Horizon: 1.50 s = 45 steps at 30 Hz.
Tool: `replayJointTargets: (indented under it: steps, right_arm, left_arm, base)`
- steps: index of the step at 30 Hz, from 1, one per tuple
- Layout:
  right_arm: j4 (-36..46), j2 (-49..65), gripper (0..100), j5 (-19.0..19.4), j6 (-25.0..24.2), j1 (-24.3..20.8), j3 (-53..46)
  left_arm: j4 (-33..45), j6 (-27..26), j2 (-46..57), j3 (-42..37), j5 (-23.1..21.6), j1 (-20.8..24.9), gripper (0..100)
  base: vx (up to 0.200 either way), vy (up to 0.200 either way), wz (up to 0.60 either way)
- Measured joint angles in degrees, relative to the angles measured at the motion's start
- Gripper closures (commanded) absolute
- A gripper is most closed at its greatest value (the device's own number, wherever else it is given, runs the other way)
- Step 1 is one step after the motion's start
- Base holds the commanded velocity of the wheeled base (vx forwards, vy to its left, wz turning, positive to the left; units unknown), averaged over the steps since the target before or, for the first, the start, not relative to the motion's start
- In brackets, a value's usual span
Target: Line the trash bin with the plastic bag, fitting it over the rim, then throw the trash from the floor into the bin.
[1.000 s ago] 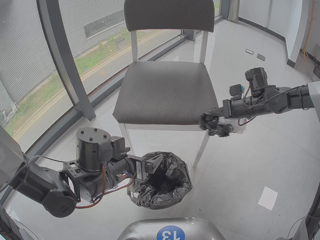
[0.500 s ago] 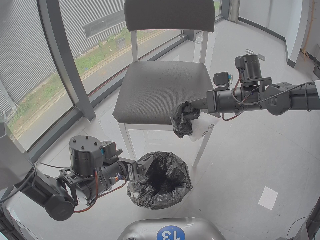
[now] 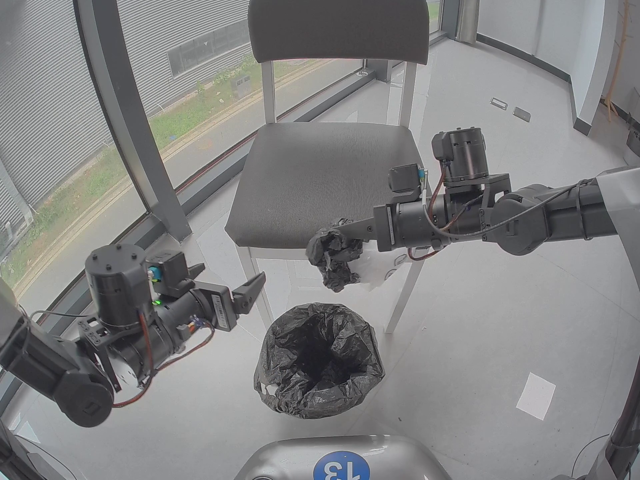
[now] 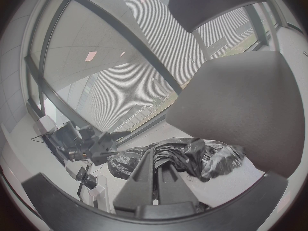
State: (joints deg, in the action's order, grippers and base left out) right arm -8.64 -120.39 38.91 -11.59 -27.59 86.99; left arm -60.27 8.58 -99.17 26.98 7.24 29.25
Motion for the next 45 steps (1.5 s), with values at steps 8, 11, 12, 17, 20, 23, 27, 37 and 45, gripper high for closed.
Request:
replayJointTargets:
  steps: [8, 11, 12, 17, 20, 23, 27, 37, 45]
  right_arm:
    - [-0.33, -0.5, 100, -0.1, 0.05, -3.0, -0.76]
    - [-0.33, -0.78, 100, -0.21, 0.11, -3.36, -0.85]
    - [-0.33, -0.96, 100, -0.21, 0.1, -3.45, -0.87]
    - [-0.44, -2.01, 100, -0.21, 0.11, -3.19, -1.05]
    - [-1.17, -3.0, 100, -0.18, 0.32, -3.67, -1.05]
    - [-1.84, -3.72, 100, -0.22, 0.38, -4.33, -1.08]
    - [-2.51, -4.63, 100, -0.22, 0.43, -5.38, -1.11]
    - [-5.29, -8.27, 100, -0.27, 0.29, -5.77, -0.98]
    - [-6.22, -11.22, 100, -0.21, 0.21, -6.23, 0.68]
  left_arm:
    - [-0.55, -4.05, 5.73, -1.02, 0.23, -5.02, 0]
    - [-0.57, -4.02, 6.8, -1.27, 0.41, -5.6, 0]
    - [-0.6, -4.02, 7.14, -1.55, 0.41, -5.72, 0]
    - [-0.55, -3.91, 8.22, -3.11, 0.09, -6.12, 0]
    - [-0.66, -3.77, 8.7, -3.25, 0.06, -7.47, 0]
    - [-1.21, -3.79, 9.81, -3.5, -0.13, -9.19, 0]
    - [-1.56, -3.96, 12.2, -4.11, -0.9, -11.67, 0]
    - [-1.58, -4.02, 15.04, -4.71, -1.85, -13.57, 0]
    - [-1.67, -4.02, 15.19, -4.79, -1.85, -13.62, 0]
  base:
    - [0.0, 0.0, 0.0]
    - [0.0, 0.0, 0.0]
    - [0.0, 0.0, 0.0]
    - [0.0, 0.0, 0.0]
    - [0.0, 0.0, 0.0]
    - [0.0, 0.0, 0.0]
    - [0.0, 0.0, 0.0]
    - [0.0, 0.0, 0.0]
    - [0.0, 0.0, 0.0]
